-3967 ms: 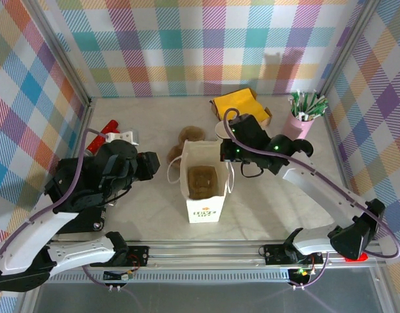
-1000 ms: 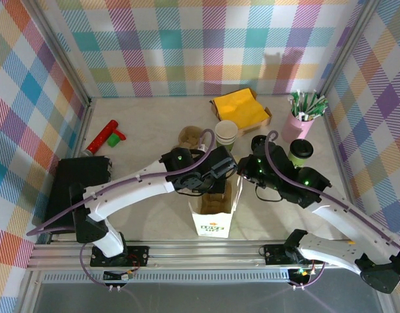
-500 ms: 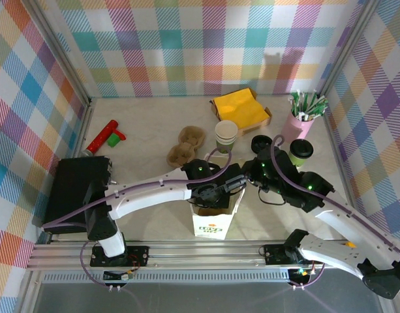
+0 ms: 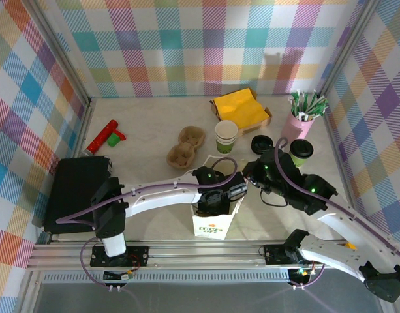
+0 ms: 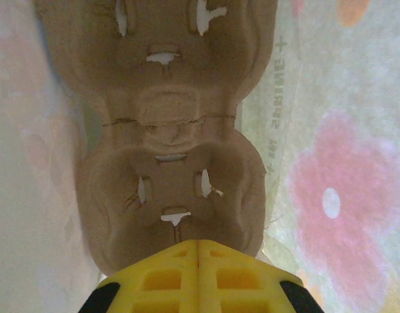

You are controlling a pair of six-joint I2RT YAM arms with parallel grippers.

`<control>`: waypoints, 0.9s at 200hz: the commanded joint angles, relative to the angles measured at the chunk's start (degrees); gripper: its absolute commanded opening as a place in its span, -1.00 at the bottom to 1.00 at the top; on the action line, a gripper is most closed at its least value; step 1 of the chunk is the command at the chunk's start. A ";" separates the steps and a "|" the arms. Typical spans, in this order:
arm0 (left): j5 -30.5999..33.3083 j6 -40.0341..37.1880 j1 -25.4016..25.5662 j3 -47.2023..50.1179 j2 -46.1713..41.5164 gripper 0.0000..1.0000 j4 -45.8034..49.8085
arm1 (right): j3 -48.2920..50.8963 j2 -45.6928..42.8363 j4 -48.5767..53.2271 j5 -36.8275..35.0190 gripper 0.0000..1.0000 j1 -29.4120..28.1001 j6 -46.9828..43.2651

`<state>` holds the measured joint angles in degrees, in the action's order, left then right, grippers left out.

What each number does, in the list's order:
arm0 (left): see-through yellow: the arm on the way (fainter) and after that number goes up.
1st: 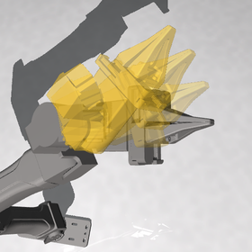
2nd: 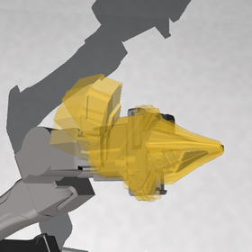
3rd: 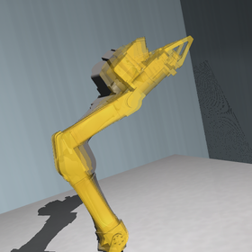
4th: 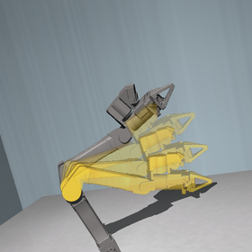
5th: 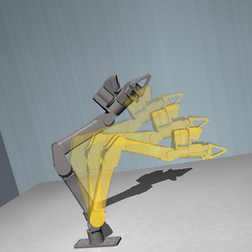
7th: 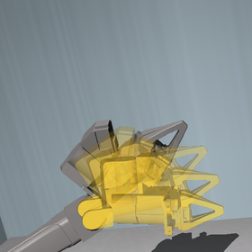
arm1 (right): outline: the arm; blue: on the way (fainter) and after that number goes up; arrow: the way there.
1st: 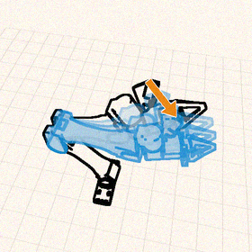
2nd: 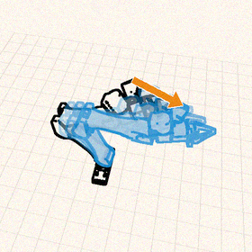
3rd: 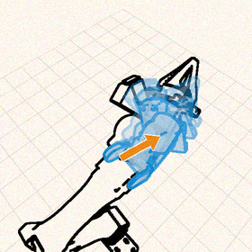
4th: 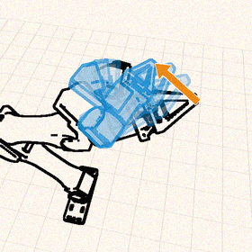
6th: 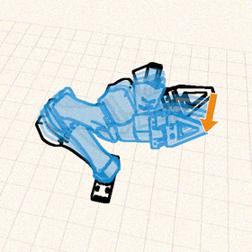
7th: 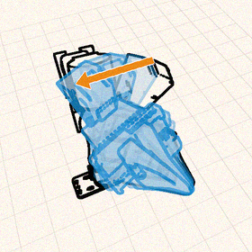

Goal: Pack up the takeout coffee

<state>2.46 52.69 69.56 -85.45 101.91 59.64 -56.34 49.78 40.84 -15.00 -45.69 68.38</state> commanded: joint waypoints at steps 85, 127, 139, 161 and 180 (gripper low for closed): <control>-4.56 -1.26 -1.58 8.23 1.02 -1.00 -7.49 | 0.22 -1.52 1.82 -1.26 -1.00 0.51 -0.26; -4.81 -1.53 -2.32 10.07 1.09 -1.00 -9.45 | 0.08 -1.61 2.27 -1.16 -1.00 0.63 -1.06; -4.56 -1.67 -2.48 10.61 1.39 -1.00 -10.15 | 0.09 -1.64 2.57 -1.25 -1.00 0.62 -1.14; -5.18 -2.06 -2.72 11.02 2.80 -1.00 -11.12 | -0.04 -1.80 2.45 -1.08 -1.00 0.60 -1.28; -4.82 -2.63 -2.76 10.58 4.61 -1.00 -10.86 | -0.21 -1.59 2.40 -0.82 -1.00 0.60 -1.41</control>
<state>-2.11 51.29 67.33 -75.37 103.96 48.90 -56.21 48.84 42.19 -15.57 -45.32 68.14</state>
